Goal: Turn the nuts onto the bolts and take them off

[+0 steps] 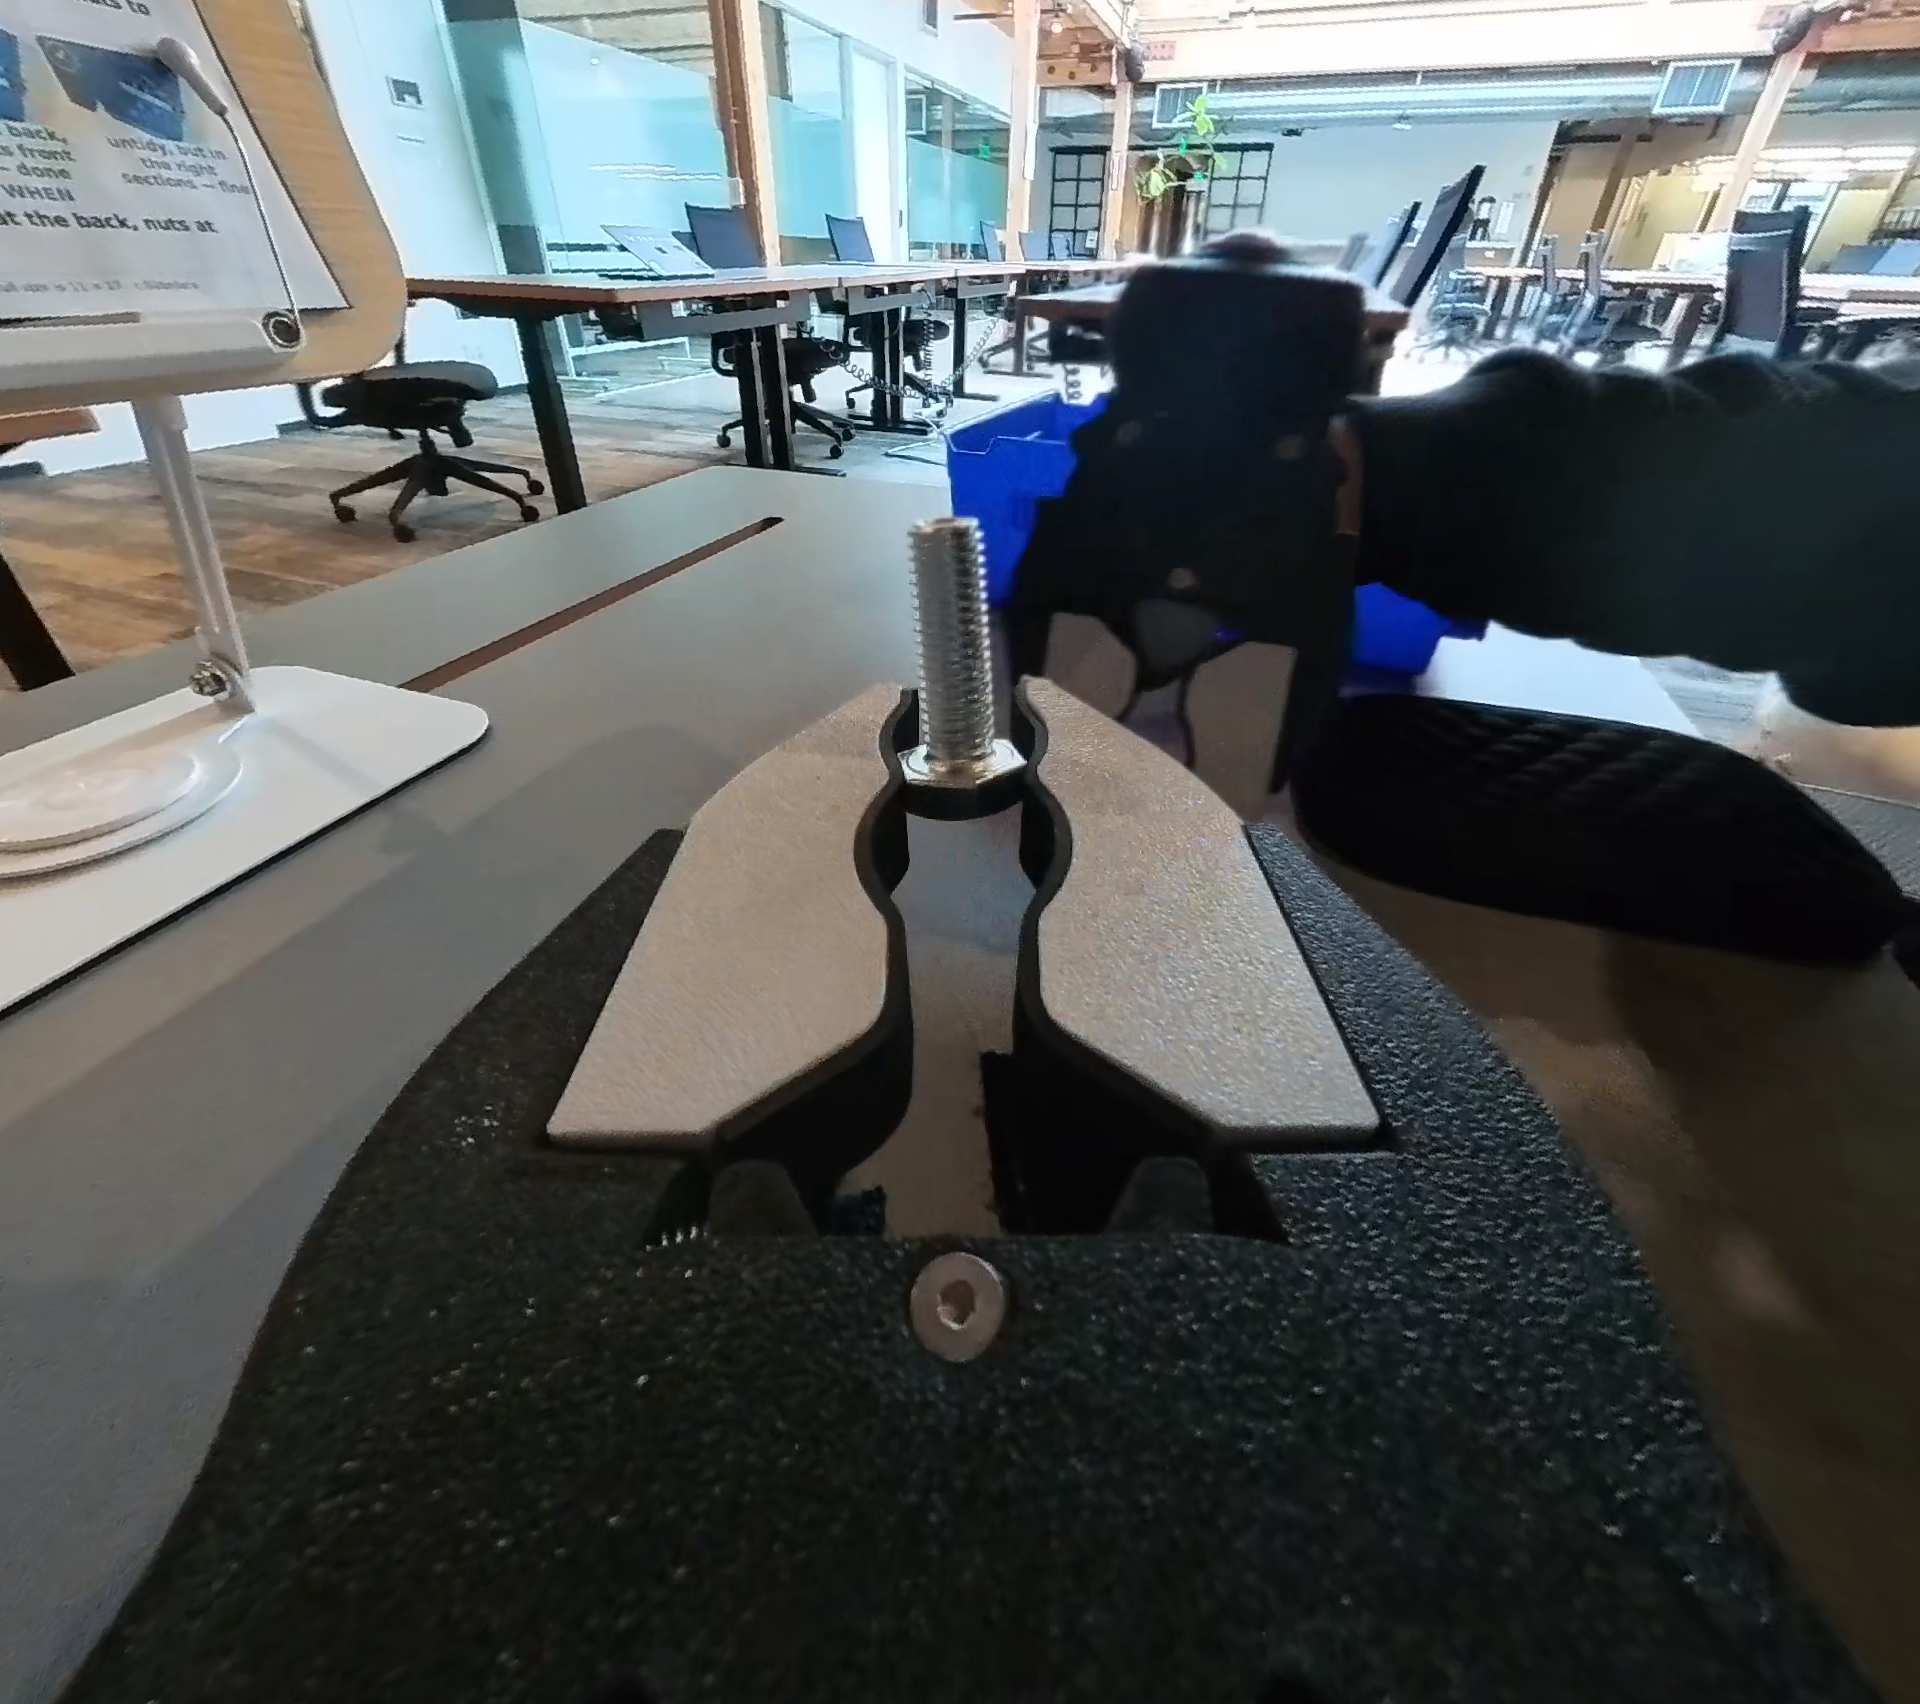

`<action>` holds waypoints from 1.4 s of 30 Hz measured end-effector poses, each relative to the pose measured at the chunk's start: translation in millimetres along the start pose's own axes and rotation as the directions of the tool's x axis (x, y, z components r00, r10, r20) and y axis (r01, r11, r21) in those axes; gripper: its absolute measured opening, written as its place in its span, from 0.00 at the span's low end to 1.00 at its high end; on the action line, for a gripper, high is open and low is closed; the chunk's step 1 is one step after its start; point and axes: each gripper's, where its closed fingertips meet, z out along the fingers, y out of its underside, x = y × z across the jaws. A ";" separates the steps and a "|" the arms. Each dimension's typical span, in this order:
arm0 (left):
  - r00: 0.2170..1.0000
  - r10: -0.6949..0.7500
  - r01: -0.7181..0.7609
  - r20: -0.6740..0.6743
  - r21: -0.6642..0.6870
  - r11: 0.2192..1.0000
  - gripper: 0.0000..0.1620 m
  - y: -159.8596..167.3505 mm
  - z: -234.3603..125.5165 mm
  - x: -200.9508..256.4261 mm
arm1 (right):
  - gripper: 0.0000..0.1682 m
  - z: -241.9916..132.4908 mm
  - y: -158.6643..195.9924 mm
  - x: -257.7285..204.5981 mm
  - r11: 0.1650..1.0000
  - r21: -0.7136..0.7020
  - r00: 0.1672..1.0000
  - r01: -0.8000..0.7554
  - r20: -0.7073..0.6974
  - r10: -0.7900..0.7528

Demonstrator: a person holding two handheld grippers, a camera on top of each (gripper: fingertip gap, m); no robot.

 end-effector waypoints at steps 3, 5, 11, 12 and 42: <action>1.000 0.000 0.000 -0.010 -0.002 1.000 0.11 0.1 0.5 1.8 | 0.10 -11.8 4.7 -20.0 1.000 -0.003 0.999 0.010 -0.035 -0.010; 1.000 0.003 -0.003 -0.015 -0.002 1.000 0.11 0.0 1.2 3.0 | 0.10 -21.3 12.1 -32.0 1.000 -0.016 0.998 0.004 -0.061 -0.005; 1.000 0.014 -0.014 -0.026 -0.016 1.000 0.11 1.7 3.9 6.4 | 0.10 -31.7 34.7 -35.4 0.989 -0.148 0.976 0.027 -0.211 -0.058; 1.000 0.017 -0.017 -0.025 -0.019 1.000 0.11 2.1 3.8 6.2 | 0.10 -30.2 34.3 -31.6 0.984 -0.174 0.967 0.046 -0.240 -0.088; 1.000 0.009 -0.009 -0.015 -0.003 1.000 0.11 -0.7 0.8 2.9 | 0.06 -13.3 6.8 -13.9 0.992 0.026 0.940 0.120 -0.326 -0.105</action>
